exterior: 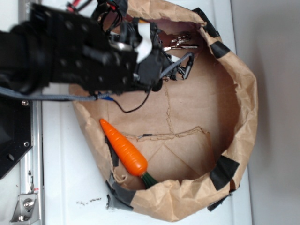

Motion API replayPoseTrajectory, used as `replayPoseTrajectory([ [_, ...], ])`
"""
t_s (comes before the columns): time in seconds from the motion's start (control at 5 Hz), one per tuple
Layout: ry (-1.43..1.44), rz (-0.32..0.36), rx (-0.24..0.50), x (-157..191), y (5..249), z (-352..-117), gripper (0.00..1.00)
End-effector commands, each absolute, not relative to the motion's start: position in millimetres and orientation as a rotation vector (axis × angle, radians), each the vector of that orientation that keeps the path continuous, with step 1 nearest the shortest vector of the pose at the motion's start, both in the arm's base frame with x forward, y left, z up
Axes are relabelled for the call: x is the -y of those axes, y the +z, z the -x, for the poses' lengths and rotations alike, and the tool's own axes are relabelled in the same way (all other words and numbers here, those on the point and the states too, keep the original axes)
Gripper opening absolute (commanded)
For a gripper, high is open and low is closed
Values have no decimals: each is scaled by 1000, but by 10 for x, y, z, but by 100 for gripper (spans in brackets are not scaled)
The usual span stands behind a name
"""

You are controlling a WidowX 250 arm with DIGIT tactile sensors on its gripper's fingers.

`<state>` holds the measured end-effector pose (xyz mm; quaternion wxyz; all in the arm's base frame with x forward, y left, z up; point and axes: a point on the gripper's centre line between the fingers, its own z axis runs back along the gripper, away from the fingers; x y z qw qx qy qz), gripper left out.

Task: Grab the silver keys.

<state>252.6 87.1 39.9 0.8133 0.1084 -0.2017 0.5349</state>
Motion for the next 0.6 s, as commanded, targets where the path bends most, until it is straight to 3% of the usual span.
replayPoseTrajectory([
  [0.0, 1208, -276, 456, -923, 210, -2607, 100],
  [0.2, 1212, -248, 445, -946, 248, -2590, 70],
  [0.4, 1218, -237, 444, -943, 280, -2585, 0],
])
